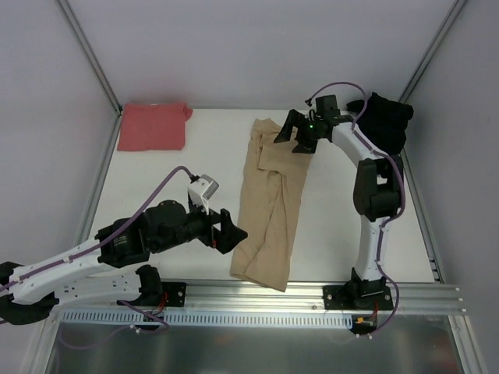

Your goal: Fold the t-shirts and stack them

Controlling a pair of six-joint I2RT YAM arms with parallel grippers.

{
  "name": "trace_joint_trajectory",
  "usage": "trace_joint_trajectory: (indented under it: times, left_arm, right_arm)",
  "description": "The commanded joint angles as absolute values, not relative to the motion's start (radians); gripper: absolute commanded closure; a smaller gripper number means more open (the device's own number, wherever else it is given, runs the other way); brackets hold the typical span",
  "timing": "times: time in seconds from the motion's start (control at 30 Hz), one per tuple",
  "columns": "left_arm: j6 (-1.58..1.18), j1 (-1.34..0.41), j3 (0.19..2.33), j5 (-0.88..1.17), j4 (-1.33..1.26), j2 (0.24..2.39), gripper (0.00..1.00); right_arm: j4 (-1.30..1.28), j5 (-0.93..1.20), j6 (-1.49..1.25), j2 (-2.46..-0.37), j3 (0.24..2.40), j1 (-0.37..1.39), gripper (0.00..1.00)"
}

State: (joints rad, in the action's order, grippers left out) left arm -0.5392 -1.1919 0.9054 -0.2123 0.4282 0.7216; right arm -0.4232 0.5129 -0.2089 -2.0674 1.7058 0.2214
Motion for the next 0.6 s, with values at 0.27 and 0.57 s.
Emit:
trace_joint_trajectory:
  times: [0.27,0.57]
  left_arm:
    - [-0.471,-1.198,0.926,-0.193,0.405,0.784,0.01]
    - [-0.446,-1.198,0.957,-0.196,0.416,0.821,0.01]
  right_arm:
    - [-0.497,0.483,-0.261,-2.385,2.020,0.245,0.01]
    - [-0.489,0.515,-0.310,-2.558,2.184,0.245,0.01]
